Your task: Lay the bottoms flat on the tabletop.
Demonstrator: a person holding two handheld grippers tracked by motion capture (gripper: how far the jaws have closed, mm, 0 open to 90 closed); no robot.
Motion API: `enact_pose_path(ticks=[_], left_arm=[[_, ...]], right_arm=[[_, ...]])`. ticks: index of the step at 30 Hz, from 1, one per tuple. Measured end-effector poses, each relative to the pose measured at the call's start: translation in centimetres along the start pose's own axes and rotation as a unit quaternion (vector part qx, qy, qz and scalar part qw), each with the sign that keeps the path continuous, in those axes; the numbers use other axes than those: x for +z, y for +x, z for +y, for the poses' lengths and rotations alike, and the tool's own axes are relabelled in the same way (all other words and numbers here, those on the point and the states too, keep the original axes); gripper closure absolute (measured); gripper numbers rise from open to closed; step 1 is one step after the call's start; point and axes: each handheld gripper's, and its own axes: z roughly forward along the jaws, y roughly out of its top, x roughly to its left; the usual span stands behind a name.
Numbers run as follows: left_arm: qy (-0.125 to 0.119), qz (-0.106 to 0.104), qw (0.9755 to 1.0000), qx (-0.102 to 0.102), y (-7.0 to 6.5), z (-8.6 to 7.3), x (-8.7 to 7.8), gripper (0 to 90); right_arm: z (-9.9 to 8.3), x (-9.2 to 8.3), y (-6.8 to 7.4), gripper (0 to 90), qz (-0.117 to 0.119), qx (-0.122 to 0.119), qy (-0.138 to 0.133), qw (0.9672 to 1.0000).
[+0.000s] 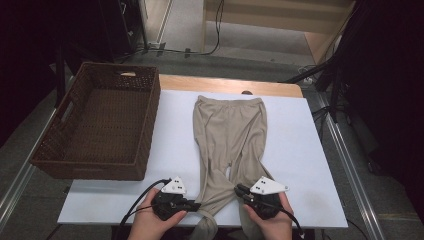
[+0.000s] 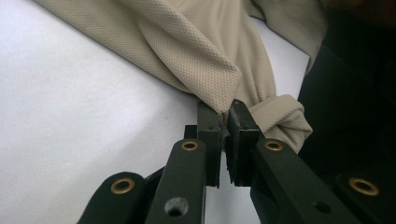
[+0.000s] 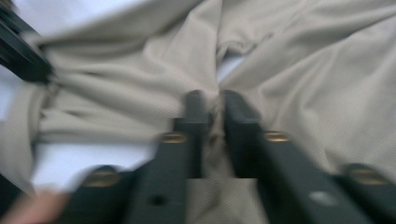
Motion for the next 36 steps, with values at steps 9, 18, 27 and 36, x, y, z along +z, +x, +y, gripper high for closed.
enact_pose_path(ticks=[9, 18, 27, 36], left_arm=[[-0.005, 0.003, 1.0000, -0.001, 0.1, -0.1, 0.0, 85.5], [-0.010, 0.002, 0.9999, -0.004, 0.2, -0.1, 0.0, 85.6], [-0.024, -0.003, 0.9996, -0.013, 0.4, 0.0, -0.3, 85.6], [-0.015, -0.014, 0.9997, -0.011, 0.7, -0.4, -1.5, 85.6]], right_arm=[[-1.0, -2.6, 4.0, 67.1, 0.080, -0.024, -0.041, 0.9956], [-2.2, 0.3, 6.9, 64.4, 0.131, -0.062, 0.008, 0.9894], [-1.8, 0.2, 8.2, 88.5, 0.138, -0.075, 0.018, 0.9874], [0.3, -1.0, 11.5, 71.8, 0.193, -0.112, -0.015, 0.9748]])
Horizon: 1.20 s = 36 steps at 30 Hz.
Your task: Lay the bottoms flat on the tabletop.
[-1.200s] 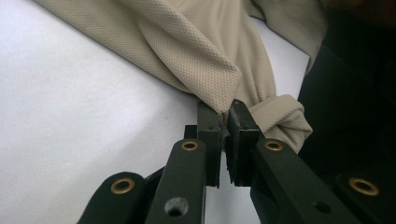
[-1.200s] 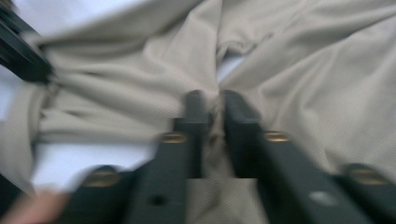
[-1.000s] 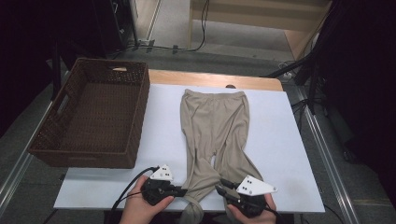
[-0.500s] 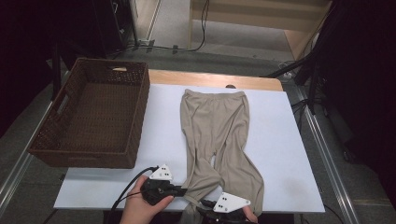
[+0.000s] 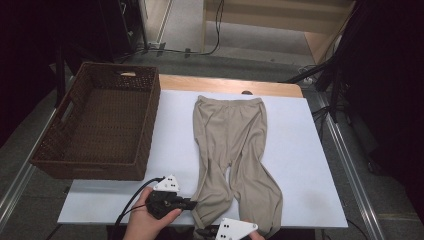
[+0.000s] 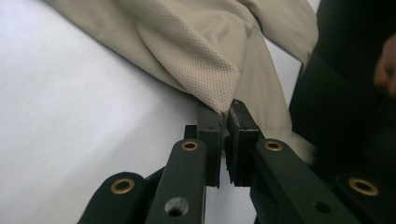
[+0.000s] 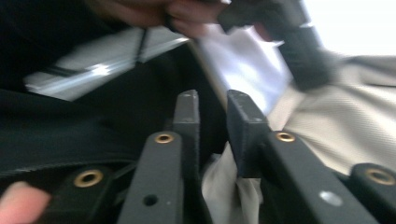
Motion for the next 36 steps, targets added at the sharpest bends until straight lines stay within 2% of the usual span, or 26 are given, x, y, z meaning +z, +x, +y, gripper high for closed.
enact_pose_path(ticks=[1, 2, 3, 4, 7, 10, 12, 13, 15, 18, 21, 23, 24, 25, 26, 27, 28, 32, 36], left_arm=[[0.006, -0.003, 1.0000, -0.001, 0.1, -0.1, -0.1, 85.5], [0.011, -0.001, 0.9999, 0.002, 0.2, -0.2, -0.3, 85.5], [0.012, 0.000, 0.9999, 0.002, 0.3, -0.3, -0.5, 85.4], [0.014, 0.000, 0.9999, 0.001, 0.3, -0.3, -0.6, 85.1], [0.026, 0.002, 0.9996, 0.007, 0.4, -0.4, -0.7, 84.2], [0.029, 0.005, 0.9996, 0.007, 0.6, -0.4, -0.8, 77.5], [0.022, 0.008, 0.9997, 0.006, 0.6, -0.4, -0.9, 73.9], [0.013, 0.019, 0.9997, 0.003, 0.6, -0.4, -0.9, 70.7], [0.002, 0.025, 0.9997, 0.005, 0.5, -0.3, -1.0, 68.6], [-0.005, 0.033, 0.9993, 0.016, 0.1, -0.1, -1.0, 70.0], [-0.003, 0.013, 0.9998, 0.016, 0.0, -0.1, -0.9, 83.6], [-0.002, 0.005, 0.9999, 0.015, 0.0, 0.0, -0.9, 85.7], [0.000, 0.006, 0.9999, 0.015, 0.0, 0.0, -0.9, 85.9], [0.001, 0.007, 0.9999, 0.015, 0.1, -0.1, -1.0, 85.9], [0.000, 0.007, 0.9999, 0.013, 0.1, -0.1, -1.0, 85.9], [0.000, 0.008, 0.9999, 0.011, 0.2, -0.1, -1.1, 86.0], [0.003, 0.011, 0.9999, 0.010, 0.2, -0.1, -1.2, 86.0], [0.001, 0.013, 0.9999, 0.008, 0.4, -0.3, -1.9, 86.4], [0.012, 0.009, 0.9997, 0.017, 0.0, -0.4, -2.5, 86.4]], right_arm=[[0.0, -0.2, -0.1, 71.3, -0.016, -0.006, 0.002, 0.9999], [0.0, -0.5, -0.5, 71.0, -0.022, -0.002, -0.001, 0.9998], [-0.2, -0.9, -1.1, 70.7, -0.024, 0.009, -0.008, 0.9996], [-0.6, -1.6, -2.2, 70.7, -0.041, 0.029, -0.015, 0.9986], [-1.4, -2.7, -3.9, 70.6, -0.076, 0.053, -0.017, 0.9956], [-2.4, -3.2, -5.5, 65.9, -0.108, 0.083, -0.012, 0.9906], [-2.9, -3.2, -6.4, 57.9, -0.129, 0.105, -0.007, 0.9861], [-3.0, -3.0, -6.8, 54.2, -0.135, 0.116, -0.004, 0.9840], [-3.2, -2.6, -7.4, 45.6, -0.156, 0.138, 0.003, 0.9781], [-3.2, -2.0, -7.8, 42.5, -0.154, 0.157, 0.002, 0.9756], [-2.9, -0.9, -7.9, 42.6, -0.153, 0.156, 0.009, 0.9758], [-2.6, 0.0, -7.6, 47.3, -0.158, 0.147, 0.020, 0.9762], [-2.3, 0.2, -7.4, 56.3, -0.180, 0.131, 0.029, 0.9746], [-2.2, 0.3, -7.2, 64.2, -0.193, 0.124, 0.037, 0.9726], [-2.1, 0.3, -7.3, 75.3, -0.190, 0.119, 0.041, 0.9737], [-2.1, 0.2, -7.6, 83.3, -0.172, 0.125, 0.038, 0.9764], [-2.2, 0.0, -7.8, 86.1, -0.166, 0.129, 0.038, 0.9769], [-2.3, -0.9, -8.2, 87.3, -0.163, 0.121, 0.041, 0.9782], [-2.0, -2.3, -8.5, 87.5, -0.172, 0.116, 0.029, 0.9777]])
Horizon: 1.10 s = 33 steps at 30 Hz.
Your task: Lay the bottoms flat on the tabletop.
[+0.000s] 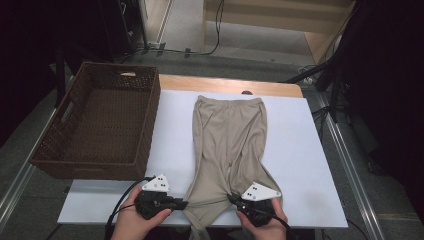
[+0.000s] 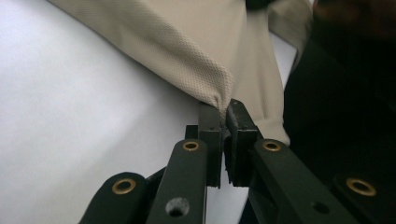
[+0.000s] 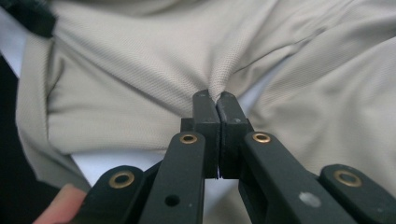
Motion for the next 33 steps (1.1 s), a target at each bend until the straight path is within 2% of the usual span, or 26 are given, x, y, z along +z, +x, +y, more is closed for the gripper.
enact_pose_path(ticks=[4, 9, 11, 14, 16, 19, 20, 22, 24, 26, 28, 30, 32, 33], left_arm=[[0.007, -0.010, 0.9999, 0.001, 0.0, -0.4, -0.1, 86.9], [0.000, -0.017, 0.9999, 0.000, -0.1, -0.3, 0.0, 87.1], [-0.016, -0.046, 0.9988, -0.001, -0.1, -0.2, -0.2, 87.0], [-0.032, -0.076, 0.9964, 0.017, -0.3, -0.2, -0.6, 86.7], [-0.025, -0.064, 0.9975, 0.019, -0.1, -0.2, -0.7, 86.7], [0.006, -0.009, 0.9998, 0.014, 0.3, -0.6, -0.8, 86.8], [0.010, 0.004, 0.9999, 0.012, 0.5, -0.7, -0.9, 86.8], [0.006, 0.015, 0.9999, 0.005, 0.7, -0.8, -1.0, 86.7], [0.005, 0.014, 0.9999, 0.009, 0.7, -0.8, -1.1, 86.7], [-0.009, -0.017, 0.9997, 0.016, 0.5, -0.7, -1.2, 86.7], [-0.020, -0.045, 0.9982, 0.033, 0.0, -0.5, -1.0, 86.2], [-0.003, -0.031, 0.9986, 0.042, -0.6, -0.2, -0.1, 85.7], [0.033, 0.000, 0.9981, 0.052, -0.9, -0.2, 0.9, 85.3], [0.046, 0.006, 0.9974, 0.055, -0.9, -0.3, 1.3, 85.3]], right_arm=[[0.5, -1.5, -0.7, 87.5, -0.014, -0.012, -0.014, 0.9997], [0.5, -2.2, -1.6, 87.4, -0.018, -0.007, -0.018, 0.9996], [0.5, -2.3, -1.7, 87.4, -0.016, -0.004, -0.021, 0.9996], [0.8, -2.5, -1.6, 87.3, -0.001, -0.004, -0.023, 0.9997], [1.0, -2.6, -1.2, 87.2, 0.009, -0.006, -0.029, 0.9995], [1.3, -2.6, -0.5, 87.0, 0.037, -0.024, -0.038, 0.9983], [1.3, -2.5, -0.3, 87.0, 0.039, -0.028, -0.038, 0.9981], [1.3, -2.4, -0.1, 87.0, 0.043, -0.031, -0.037, 0.9979], [1.2, -2.1, -0.2, 87.0, 0.041, -0.031, -0.033, 0.9981], [1.0, -1.9, -0.6, 86.8, 0.039, -0.025, -0.029, 0.9985], [0.8, -1.9, -0.9, 86.7, 0.033, -0.021, -0.027, 0.9989], [0.6, -2.0, -1.4, 86.7, 0.023, -0.018, -0.023, 0.9993], [0.5, -2.2, -1.8, 86.7, 0.017, -0.014, -0.022, 0.9995], [0.4, -2.3, -2.0, 86.7, 0.016, -0.010, -0.020, 0.9996]])
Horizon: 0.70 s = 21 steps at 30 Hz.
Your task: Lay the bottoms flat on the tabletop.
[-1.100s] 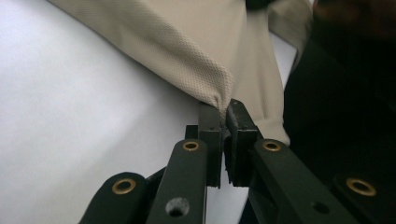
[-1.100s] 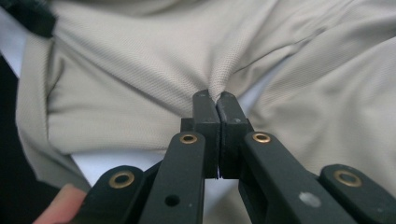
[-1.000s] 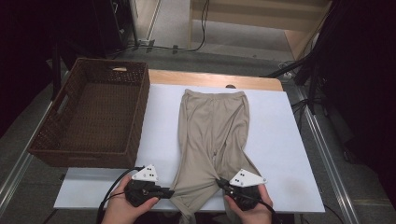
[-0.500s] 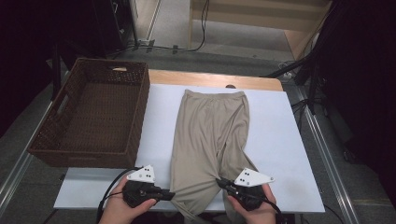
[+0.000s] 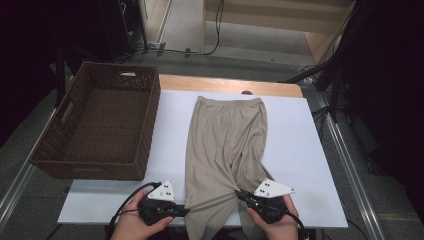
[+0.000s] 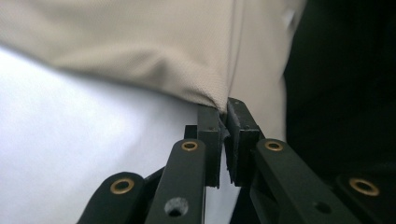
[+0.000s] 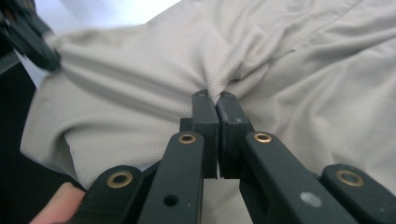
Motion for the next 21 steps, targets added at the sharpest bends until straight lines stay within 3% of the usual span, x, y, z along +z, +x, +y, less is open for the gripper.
enact_pose_path(ticks=[2, 7, 9, 13, 17, 20, 21], left_arm=[[0.008, 0.006, 0.9999, 0.000, 0.2, -0.2, 0.0, 85.7], [-0.022, 0.019, 0.9990, -0.032, 1.4, -0.9, -2.3, 88.5], [-0.023, 0.014, 0.9991, -0.032, 1.6, -1.2, -2.8, 89.7], [-0.011, 0.005, 0.9996, -0.024, 1.7, -1.5, -3.2, 90.0], [-0.003, -0.009, 0.9999, 0.002, 1.4, -1.7, -3.6, 90.0], [-0.017, -0.034, 0.9990, 0.025, 1.2, -2.2, -4.1, 90.0], [-0.017, -0.033, 0.9989, 0.028, 1.3, -2.4, -4.2, 90.0]], right_arm=[[-0.1, -0.1, -0.2, 86.6, 0.002, 0.008, -0.001, 1.0000], [-0.1, 0.5, 0.6, 86.5, 0.011, -0.001, 0.006, 0.9999], [-0.1, 0.9, 1.0, 86.5, 0.020, -0.001, 0.004, 0.9998], [0.1, 1.4, 1.6, 86.2, 0.026, -0.013, 0.007, 0.9995], [0.0, 1.4, 1.4, 85.9, 0.028, -0.009, 0.014, 0.9995], [-0.4, 1.4, 1.4, 83.0, 0.029, -0.007, 0.018, 0.9994], [-0.6, 1.6, 1.4, 79.0, 0.029, -0.006, 0.019, 0.9994]])
